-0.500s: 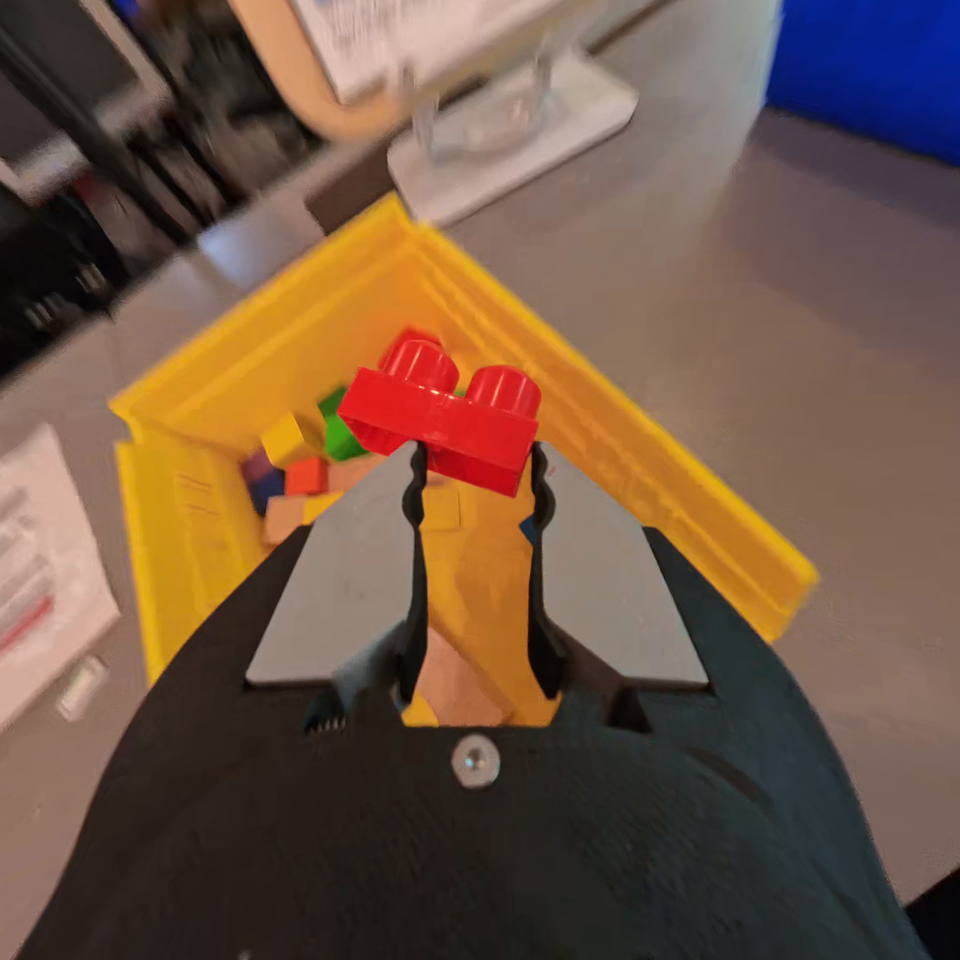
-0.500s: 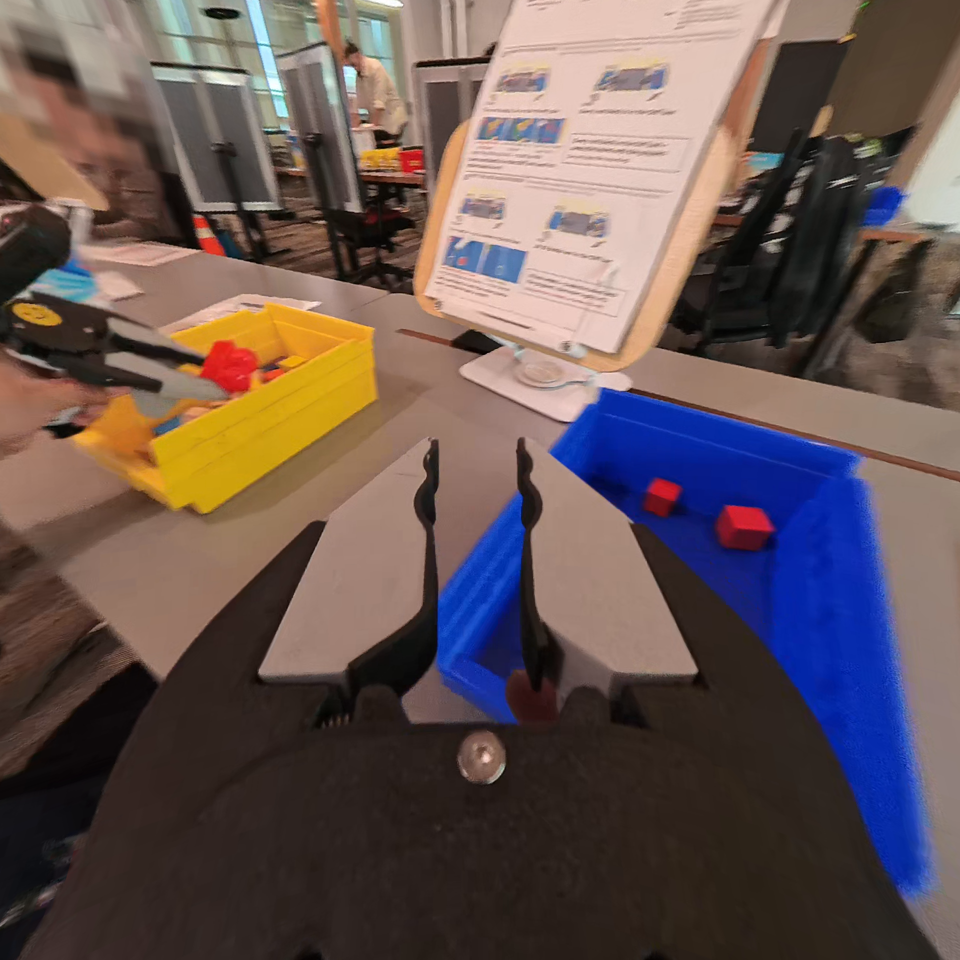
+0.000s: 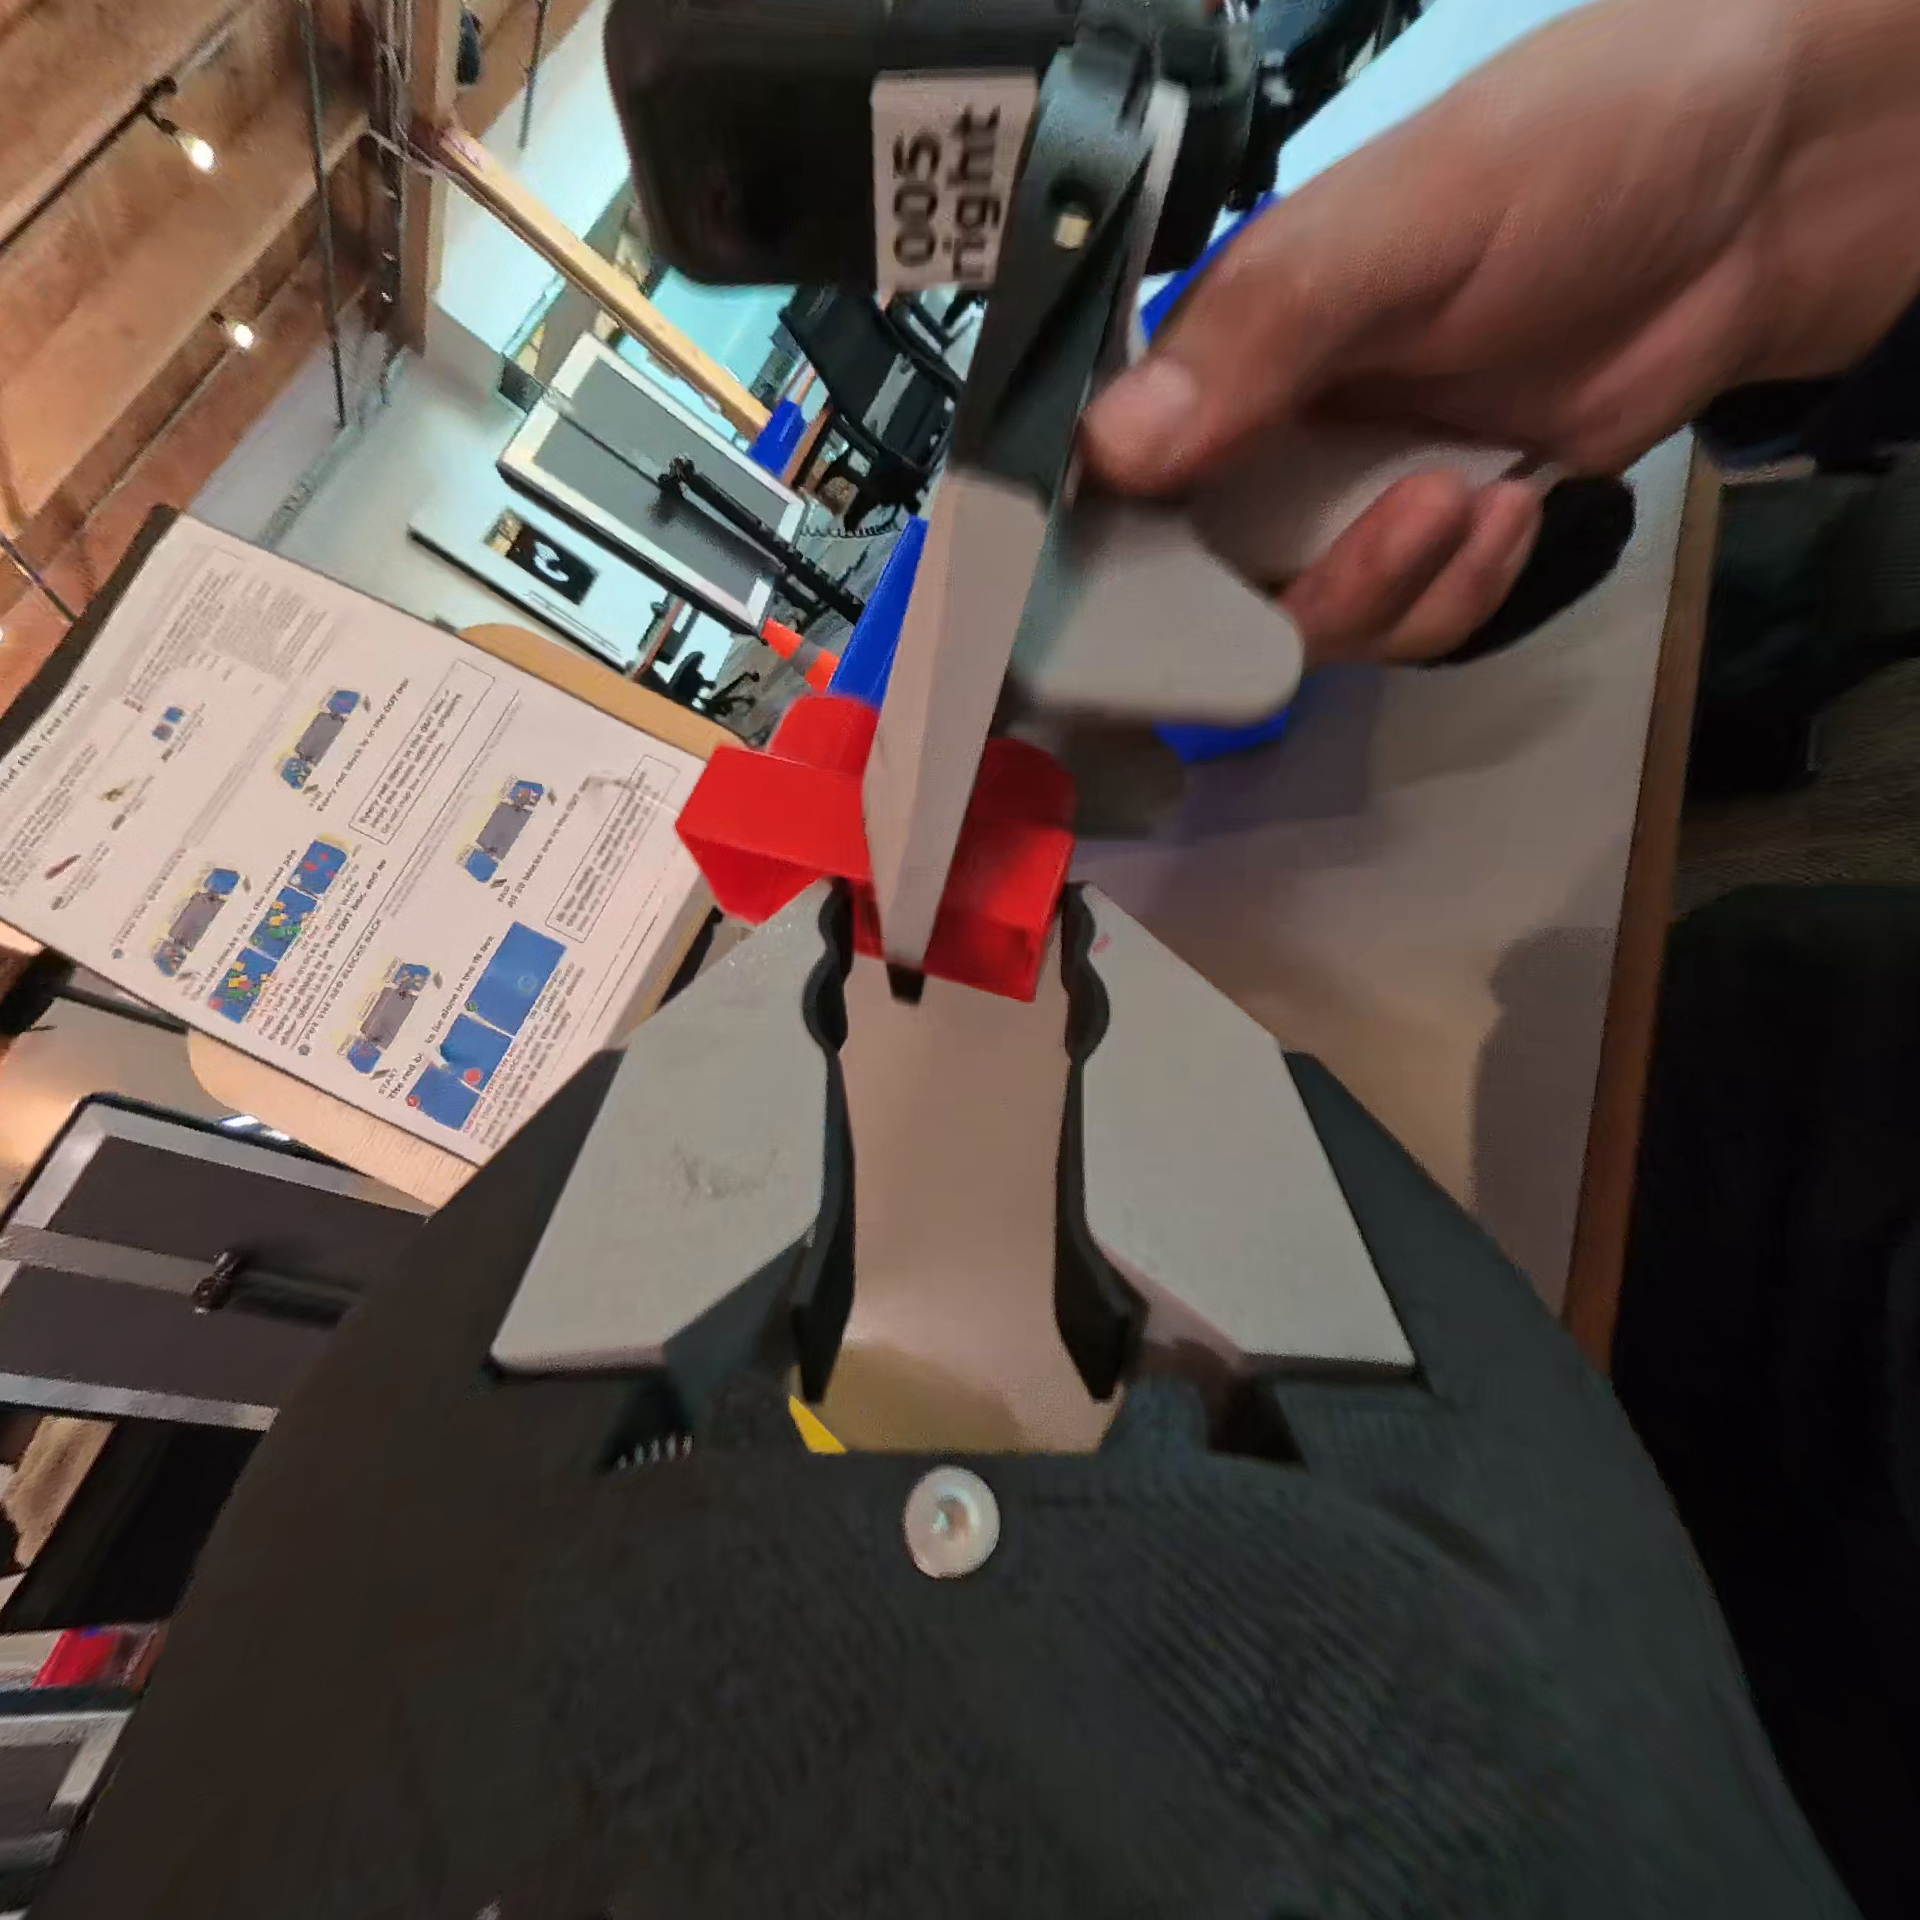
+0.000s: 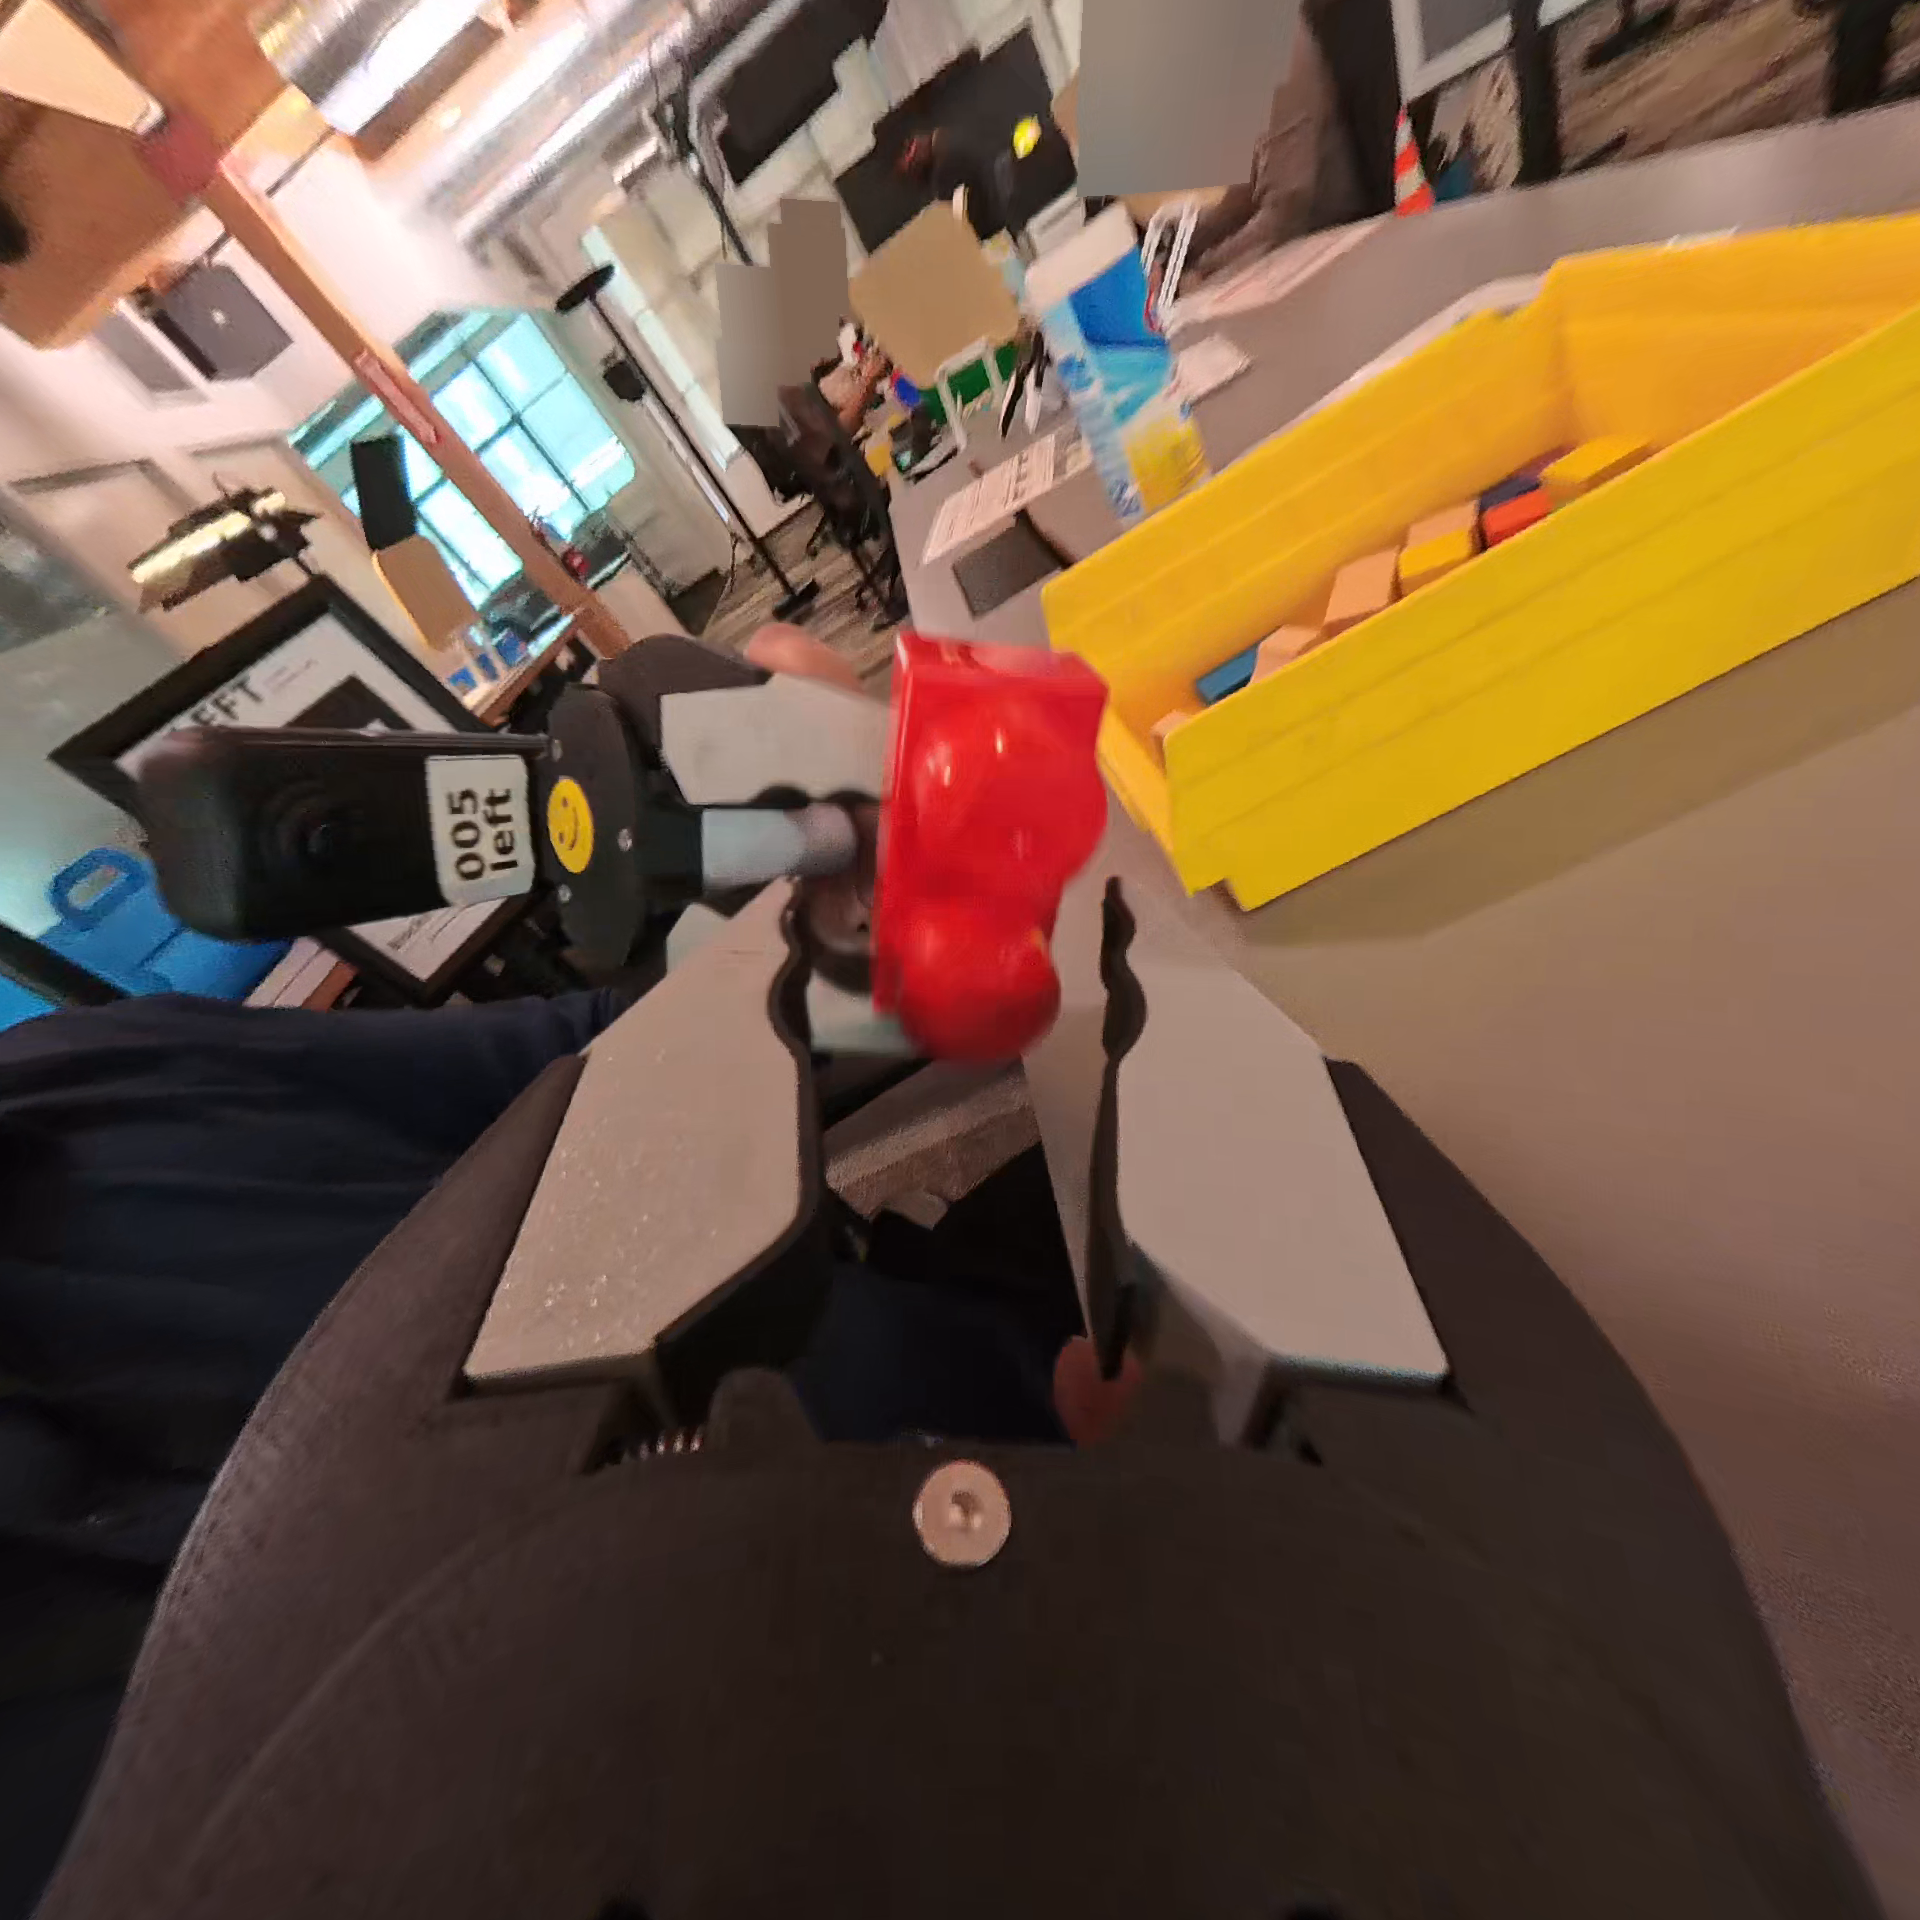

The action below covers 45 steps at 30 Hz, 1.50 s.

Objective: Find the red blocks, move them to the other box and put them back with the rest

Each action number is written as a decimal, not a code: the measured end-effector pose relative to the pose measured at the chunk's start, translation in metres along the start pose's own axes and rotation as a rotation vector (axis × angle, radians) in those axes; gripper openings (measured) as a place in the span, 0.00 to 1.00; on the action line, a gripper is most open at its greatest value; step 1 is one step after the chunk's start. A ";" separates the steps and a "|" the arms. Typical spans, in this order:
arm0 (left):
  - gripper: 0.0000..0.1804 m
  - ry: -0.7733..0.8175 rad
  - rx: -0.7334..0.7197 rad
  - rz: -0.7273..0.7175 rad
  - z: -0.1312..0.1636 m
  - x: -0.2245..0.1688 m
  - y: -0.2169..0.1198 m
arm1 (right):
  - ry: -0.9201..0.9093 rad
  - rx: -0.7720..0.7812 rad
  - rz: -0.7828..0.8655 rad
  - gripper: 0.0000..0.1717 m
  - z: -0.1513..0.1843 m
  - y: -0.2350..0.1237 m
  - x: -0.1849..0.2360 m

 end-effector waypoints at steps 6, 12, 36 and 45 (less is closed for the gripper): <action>0.17 -0.131 0.066 0.045 0.004 0.004 0.005 | 0.011 0.015 0.062 0.22 0.005 -0.010 -0.015; 0.15 -0.301 0.116 -0.098 0.016 0.047 -0.025 | -0.200 -0.203 0.380 0.22 -0.039 -0.087 -0.010; 0.25 -0.743 0.434 -0.270 0.136 0.111 -0.065 | -0.346 -0.180 1.002 0.28 -0.054 -0.186 -0.030; 0.25 -0.829 0.578 -0.150 0.208 0.154 -0.027 | -0.351 -0.195 0.967 0.28 -0.056 -0.181 -0.022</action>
Point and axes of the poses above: each gripper's, where its closed fingertips meet, y out along the fingers, z out of its underside, x = y × z across the jaws, the point moved 10 cm from there along -y, back along the fingers, and after that the axes turned 7 degrees about -x, right-handed, at the moved point
